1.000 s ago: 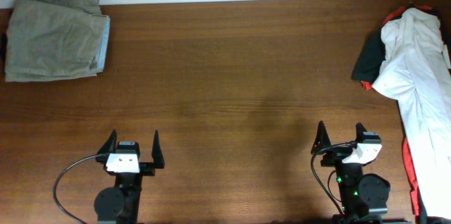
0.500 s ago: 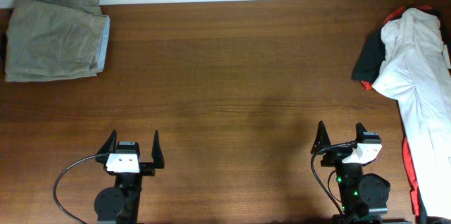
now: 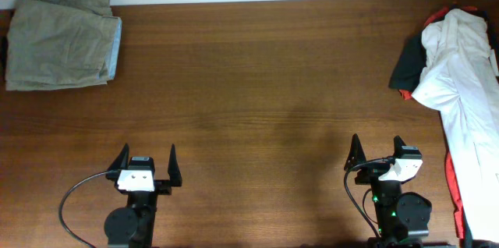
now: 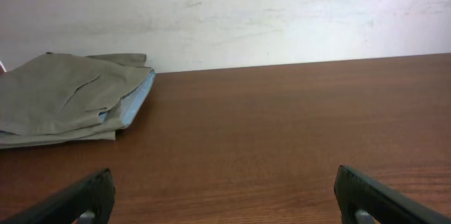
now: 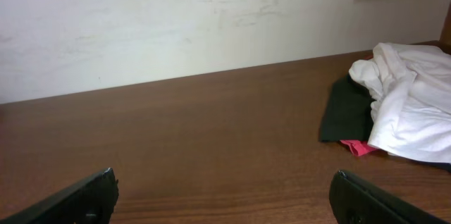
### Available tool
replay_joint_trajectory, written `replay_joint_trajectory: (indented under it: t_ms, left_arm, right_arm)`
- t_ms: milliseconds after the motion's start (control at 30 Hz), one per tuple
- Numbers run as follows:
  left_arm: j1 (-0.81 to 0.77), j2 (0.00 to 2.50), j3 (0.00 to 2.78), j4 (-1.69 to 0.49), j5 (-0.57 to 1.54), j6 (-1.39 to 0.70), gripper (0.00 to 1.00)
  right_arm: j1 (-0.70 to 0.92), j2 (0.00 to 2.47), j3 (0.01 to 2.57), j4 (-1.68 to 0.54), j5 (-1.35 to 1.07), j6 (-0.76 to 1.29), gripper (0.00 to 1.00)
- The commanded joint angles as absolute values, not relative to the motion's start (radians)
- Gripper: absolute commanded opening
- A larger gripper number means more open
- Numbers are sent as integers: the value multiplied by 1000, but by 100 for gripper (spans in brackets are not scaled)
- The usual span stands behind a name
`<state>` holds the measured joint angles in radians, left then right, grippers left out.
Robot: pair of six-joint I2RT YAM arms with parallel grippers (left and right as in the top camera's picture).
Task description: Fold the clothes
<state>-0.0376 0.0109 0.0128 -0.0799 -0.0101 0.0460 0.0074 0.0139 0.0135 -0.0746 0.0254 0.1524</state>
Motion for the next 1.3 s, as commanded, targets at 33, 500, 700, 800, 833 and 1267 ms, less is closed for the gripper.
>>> replay_joint_trajectory:
  t_ms: [33, 500, 700, 800, 833, 1267]
  left_arm:
    - [-32, 8, 9, -83, 1, 62, 99]
    - [-32, 8, 9, -83, 1, 62, 99]
    - [-32, 8, 9, -84, 1, 62, 99]
    - [-32, 8, 9, -83, 1, 62, 99]
    - [-32, 8, 9, -83, 1, 62, 99]
    - [-32, 8, 9, -83, 1, 62, 99]
  right_arm:
    - [15, 6, 6, -81, 19, 146, 99]
    - [15, 6, 6, -81, 20, 146, 99]
    - [15, 6, 6, -81, 20, 146, 99]
    - [15, 6, 6, 52, -292, 479, 99]
    - [15, 6, 6, 33, -364, 533, 99]
    - [-200, 1317, 1277, -353, 260, 127, 99]
